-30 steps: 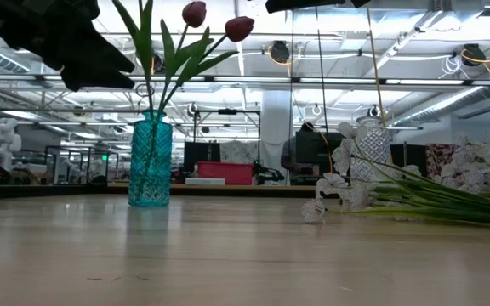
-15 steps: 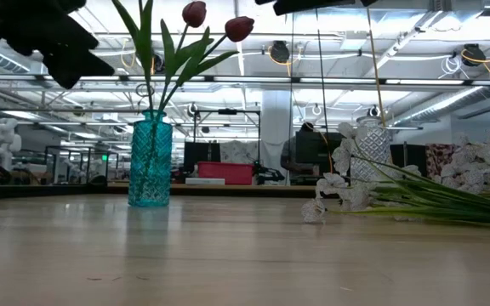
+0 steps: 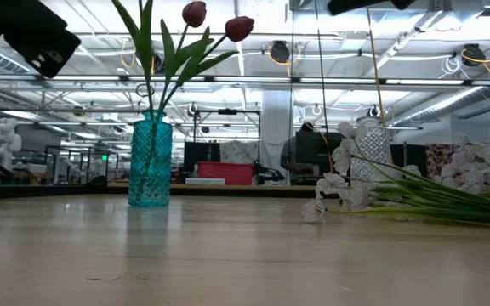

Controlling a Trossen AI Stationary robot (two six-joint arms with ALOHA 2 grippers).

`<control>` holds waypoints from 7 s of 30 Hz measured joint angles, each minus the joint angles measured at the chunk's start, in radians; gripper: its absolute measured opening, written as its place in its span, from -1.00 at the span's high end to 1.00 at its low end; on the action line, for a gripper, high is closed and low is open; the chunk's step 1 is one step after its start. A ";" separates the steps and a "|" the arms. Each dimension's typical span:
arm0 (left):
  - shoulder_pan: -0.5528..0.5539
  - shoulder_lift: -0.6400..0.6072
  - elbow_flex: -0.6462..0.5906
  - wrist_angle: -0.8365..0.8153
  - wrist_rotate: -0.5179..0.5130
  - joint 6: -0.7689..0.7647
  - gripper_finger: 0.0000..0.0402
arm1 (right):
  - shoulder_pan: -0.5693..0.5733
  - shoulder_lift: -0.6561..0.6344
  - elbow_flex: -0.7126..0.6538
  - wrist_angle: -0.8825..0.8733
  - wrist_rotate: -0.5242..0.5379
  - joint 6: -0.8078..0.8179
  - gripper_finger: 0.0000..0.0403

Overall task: Sort flowers into vase by color
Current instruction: Put the left daisies into the transparent vase

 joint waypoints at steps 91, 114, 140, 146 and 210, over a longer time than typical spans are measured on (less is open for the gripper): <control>-0.033 0.621 0.000 0.689 0.004 0.089 0.90 | 0.026 0.279 -0.041 -0.511 -0.481 0.765 0.07; -0.033 0.621 0.000 0.688 0.024 0.080 0.90 | 0.032 0.270 -0.127 -0.311 -0.460 0.852 0.95; -0.033 0.621 0.000 0.771 0.023 0.089 0.90 | 0.041 -0.057 -0.130 -0.252 -0.268 0.631 1.00; -0.033 0.621 0.000 0.802 0.023 0.108 0.90 | 0.048 -0.134 -0.130 -0.197 -0.195 0.542 1.00; 0.121 0.958 0.512 0.969 0.016 0.368 -0.08 | -0.045 -0.081 -0.129 1.213 -0.129 -0.757 1.00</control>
